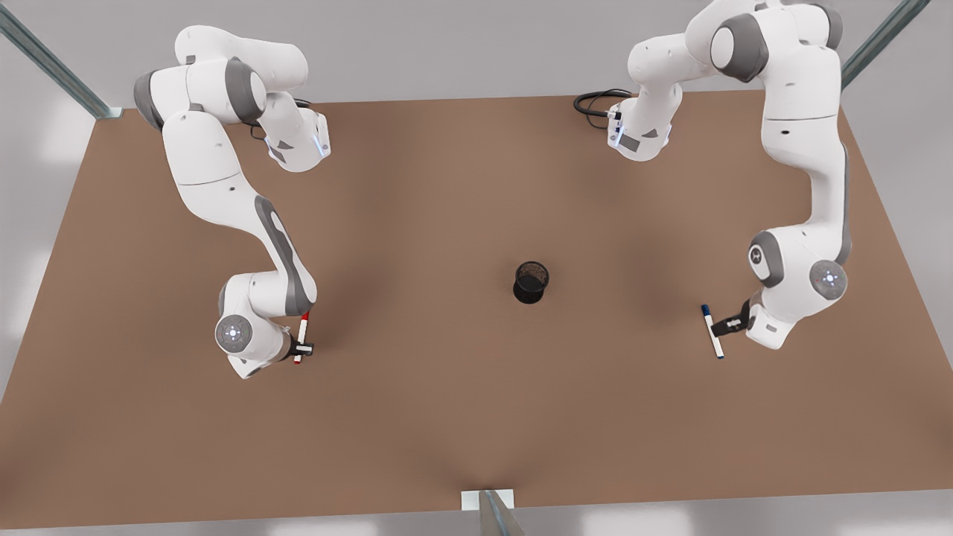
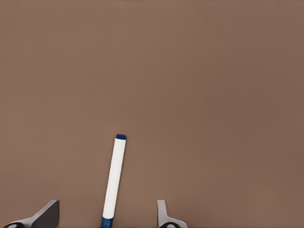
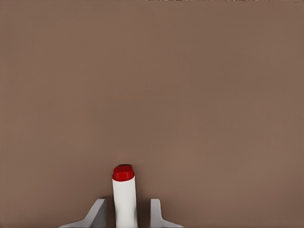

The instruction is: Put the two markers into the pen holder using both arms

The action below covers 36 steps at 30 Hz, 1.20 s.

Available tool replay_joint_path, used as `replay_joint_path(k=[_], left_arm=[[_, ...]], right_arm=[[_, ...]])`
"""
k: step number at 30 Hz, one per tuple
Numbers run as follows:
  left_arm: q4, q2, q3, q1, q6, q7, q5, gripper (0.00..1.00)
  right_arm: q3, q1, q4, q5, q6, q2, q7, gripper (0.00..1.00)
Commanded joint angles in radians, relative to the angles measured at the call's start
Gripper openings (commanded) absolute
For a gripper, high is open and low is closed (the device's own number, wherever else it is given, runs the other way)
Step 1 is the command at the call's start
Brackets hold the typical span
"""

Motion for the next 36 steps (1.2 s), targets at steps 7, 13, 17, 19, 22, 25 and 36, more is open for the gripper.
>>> replay_joint_path(k=[7,13,17,19,22,25,36], left_arm=[[0.012,0.087,0.001,0.000,0.113,-0.014,0.010,1.00],[0.012,0.110,0.002,0.000,0.132,-0.014,0.010,0.70],[0.012,0.118,0.004,0.000,0.132,-0.014,0.012,0.68],[0.017,0.125,0.005,-0.001,0.133,-0.014,0.012,0.67],[0.044,0.150,0.005,0.000,0.133,-0.012,0.016,0.67],[0.069,0.165,0.008,-0.001,0.133,-0.012,0.018,0.67],[0.098,0.204,0.008,-0.001,0.156,-0.012,0.018,0.60]], right_arm=[[0.000,0.000,0.000,0.001,0.004,0.001,-0.033,0.43],[0.000,0.006,-0.001,0.001,0.004,0.005,-0.031,0.39],[0.000,0.005,0.000,0.001,0.004,0.005,-0.033,0.30],[0.000,0.005,0.000,0.001,0.004,0.005,-0.033,0.30],[0.000,0.003,0.000,0.001,0.004,0.005,-0.033,0.28],[0.000,0.003,0.003,0.001,0.004,0.005,-0.033,0.28],[0.064,0.001,0.077,0.004,-0.062,-0.102,-0.030,0.28]])
